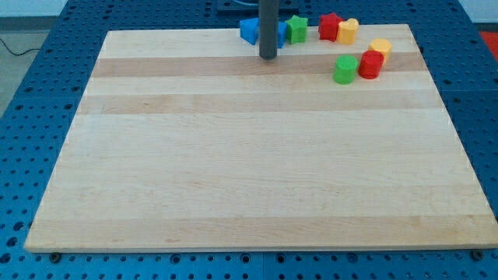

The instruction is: Move your arm to the right of the yellow hexagon

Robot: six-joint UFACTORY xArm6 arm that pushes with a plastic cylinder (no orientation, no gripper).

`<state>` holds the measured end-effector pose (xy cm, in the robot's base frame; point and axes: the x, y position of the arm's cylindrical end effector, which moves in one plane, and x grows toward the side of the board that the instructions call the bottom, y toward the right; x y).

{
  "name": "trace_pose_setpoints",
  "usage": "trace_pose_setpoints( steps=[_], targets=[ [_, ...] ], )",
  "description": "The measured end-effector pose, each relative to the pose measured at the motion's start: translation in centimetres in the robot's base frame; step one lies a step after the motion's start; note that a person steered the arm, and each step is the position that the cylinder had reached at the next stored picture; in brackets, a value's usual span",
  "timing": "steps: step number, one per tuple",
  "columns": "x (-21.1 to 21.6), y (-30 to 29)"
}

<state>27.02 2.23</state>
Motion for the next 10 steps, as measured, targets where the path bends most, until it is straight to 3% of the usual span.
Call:
trace_pose_setpoints(
  steps=[3,5,7,10],
  targets=[
    [-3.0,1.6],
    [-1.4,1.9],
    [-2.2,8.6],
    [-1.8,24.4]
  ],
)
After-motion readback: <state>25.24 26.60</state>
